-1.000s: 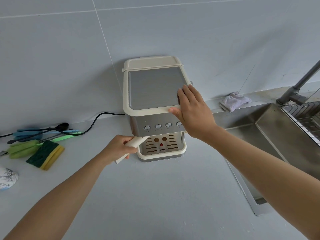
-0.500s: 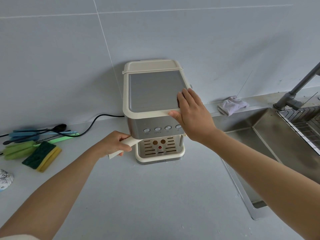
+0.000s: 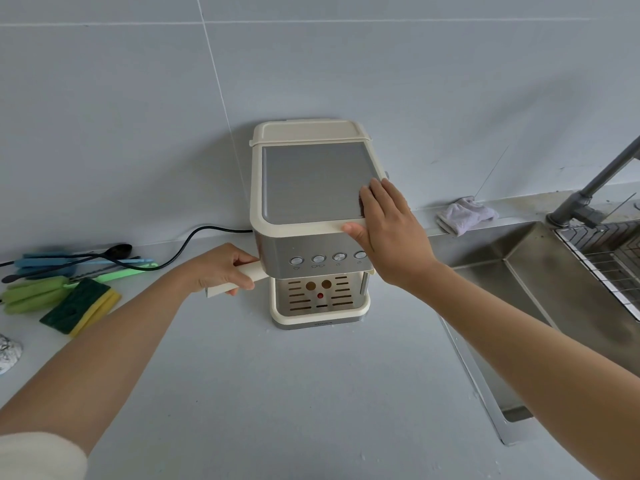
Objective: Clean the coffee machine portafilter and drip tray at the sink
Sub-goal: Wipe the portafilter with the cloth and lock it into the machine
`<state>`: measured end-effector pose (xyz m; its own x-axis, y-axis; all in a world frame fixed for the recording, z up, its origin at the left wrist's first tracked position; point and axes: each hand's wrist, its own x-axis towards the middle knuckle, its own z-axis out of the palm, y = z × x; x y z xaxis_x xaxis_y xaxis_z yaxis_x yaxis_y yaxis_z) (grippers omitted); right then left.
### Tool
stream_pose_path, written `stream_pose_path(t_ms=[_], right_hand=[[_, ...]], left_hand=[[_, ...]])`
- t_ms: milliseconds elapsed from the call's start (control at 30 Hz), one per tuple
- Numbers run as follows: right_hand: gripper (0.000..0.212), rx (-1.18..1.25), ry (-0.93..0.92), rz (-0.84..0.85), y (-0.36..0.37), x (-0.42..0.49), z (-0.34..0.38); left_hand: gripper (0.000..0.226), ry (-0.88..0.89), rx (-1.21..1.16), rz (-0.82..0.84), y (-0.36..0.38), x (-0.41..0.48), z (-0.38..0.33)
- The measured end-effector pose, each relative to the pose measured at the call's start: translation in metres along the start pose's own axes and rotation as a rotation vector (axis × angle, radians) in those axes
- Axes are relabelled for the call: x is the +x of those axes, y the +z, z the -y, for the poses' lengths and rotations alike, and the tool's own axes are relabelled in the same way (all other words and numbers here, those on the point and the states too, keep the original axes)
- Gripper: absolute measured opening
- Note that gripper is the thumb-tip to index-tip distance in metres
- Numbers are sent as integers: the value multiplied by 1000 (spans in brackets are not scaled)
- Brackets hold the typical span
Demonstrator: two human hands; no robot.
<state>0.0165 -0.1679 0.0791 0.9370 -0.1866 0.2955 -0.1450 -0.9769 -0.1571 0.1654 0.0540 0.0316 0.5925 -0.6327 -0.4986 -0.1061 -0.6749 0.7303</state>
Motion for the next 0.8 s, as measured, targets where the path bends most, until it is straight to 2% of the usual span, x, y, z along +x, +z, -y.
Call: stream_pose_path(t_ms=[233, 467, 800], right_hand=[[103, 26, 11, -6, -1, -2, 2], [101, 20, 16, -16, 0, -2, 3], [104, 5, 29, -1, -3, -3, 5]], left_hand=[[20, 27, -100, -28, 21, -5, 11], [36, 22, -215, -146, 58, -14, 18], [38, 33, -169, -253, 66, -16, 13]])
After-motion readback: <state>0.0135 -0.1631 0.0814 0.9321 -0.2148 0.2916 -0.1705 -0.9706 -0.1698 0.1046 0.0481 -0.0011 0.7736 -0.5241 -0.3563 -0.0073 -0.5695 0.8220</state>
